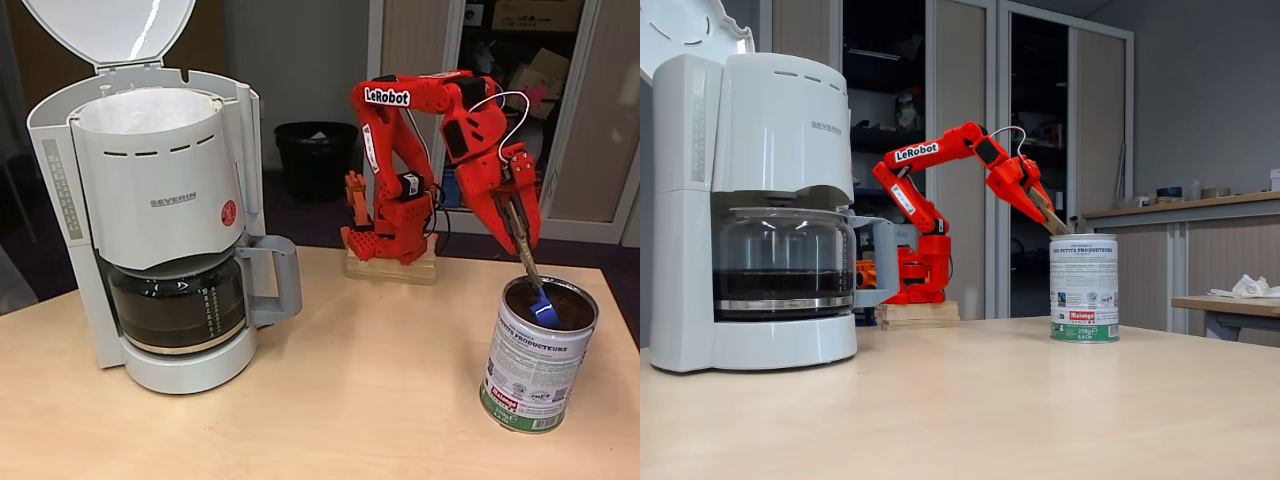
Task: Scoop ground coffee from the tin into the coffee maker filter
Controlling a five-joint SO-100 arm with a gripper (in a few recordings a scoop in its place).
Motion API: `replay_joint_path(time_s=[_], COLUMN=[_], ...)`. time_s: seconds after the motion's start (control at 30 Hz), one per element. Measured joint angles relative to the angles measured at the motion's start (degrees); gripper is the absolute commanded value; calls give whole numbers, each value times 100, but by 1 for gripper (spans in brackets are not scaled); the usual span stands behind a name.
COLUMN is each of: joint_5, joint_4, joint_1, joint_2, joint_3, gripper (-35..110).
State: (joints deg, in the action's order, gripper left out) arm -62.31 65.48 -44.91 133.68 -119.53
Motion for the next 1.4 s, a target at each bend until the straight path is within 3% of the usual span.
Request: replay_joint_path(time_s=[0.23,0.47,0.87,1.4], joint_5=[70,220,2812,4342], joint_4=[-659,-483,114,-817], joint_1=[0,-18,-18,53], joint_2=[738,738,272,1872], joint_3=[-1028,-870,325,-835], gripper=[0,0,0,0])
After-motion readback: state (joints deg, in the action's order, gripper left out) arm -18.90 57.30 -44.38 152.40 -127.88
